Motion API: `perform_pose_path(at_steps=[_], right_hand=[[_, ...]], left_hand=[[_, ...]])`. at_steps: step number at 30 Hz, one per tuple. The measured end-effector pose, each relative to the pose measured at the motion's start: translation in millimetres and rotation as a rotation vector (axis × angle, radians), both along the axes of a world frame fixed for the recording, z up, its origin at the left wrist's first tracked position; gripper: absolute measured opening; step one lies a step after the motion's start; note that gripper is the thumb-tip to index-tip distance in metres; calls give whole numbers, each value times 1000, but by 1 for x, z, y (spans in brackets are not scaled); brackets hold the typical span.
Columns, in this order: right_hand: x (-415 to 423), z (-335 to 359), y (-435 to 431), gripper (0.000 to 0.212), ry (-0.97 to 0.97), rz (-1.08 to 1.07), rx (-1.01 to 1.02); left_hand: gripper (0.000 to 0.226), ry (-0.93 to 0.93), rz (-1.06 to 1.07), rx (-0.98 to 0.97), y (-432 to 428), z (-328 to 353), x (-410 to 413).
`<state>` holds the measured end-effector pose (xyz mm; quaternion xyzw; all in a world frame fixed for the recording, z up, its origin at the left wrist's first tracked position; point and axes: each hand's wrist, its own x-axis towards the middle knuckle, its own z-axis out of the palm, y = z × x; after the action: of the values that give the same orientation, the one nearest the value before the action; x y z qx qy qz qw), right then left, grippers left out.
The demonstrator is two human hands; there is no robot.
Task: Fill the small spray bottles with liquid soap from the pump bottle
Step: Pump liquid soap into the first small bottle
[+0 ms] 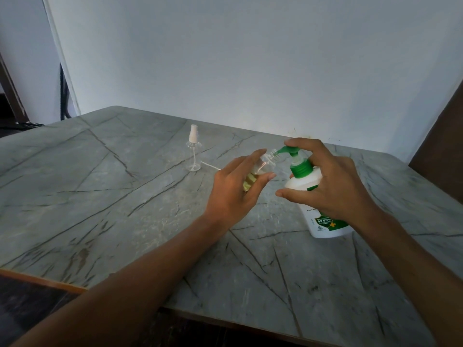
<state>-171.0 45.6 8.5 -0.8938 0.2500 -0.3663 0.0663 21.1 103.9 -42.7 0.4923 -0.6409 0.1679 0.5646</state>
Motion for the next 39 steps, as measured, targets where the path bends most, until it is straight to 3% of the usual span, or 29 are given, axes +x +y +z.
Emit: perform_pose_path(at_steps=[10, 19, 39], right_hand=[[-1, -1, -2, 71, -85, 8, 28], [-1, -3, 0, 86, 7, -14, -33], [0, -1, -1, 72, -83, 15, 12]], left_hand=[[46, -26, -52, 10, -2, -4, -1], [44, -20, -16, -8, 0, 1, 1], [45, -28, -47, -15, 0, -4, -2]])
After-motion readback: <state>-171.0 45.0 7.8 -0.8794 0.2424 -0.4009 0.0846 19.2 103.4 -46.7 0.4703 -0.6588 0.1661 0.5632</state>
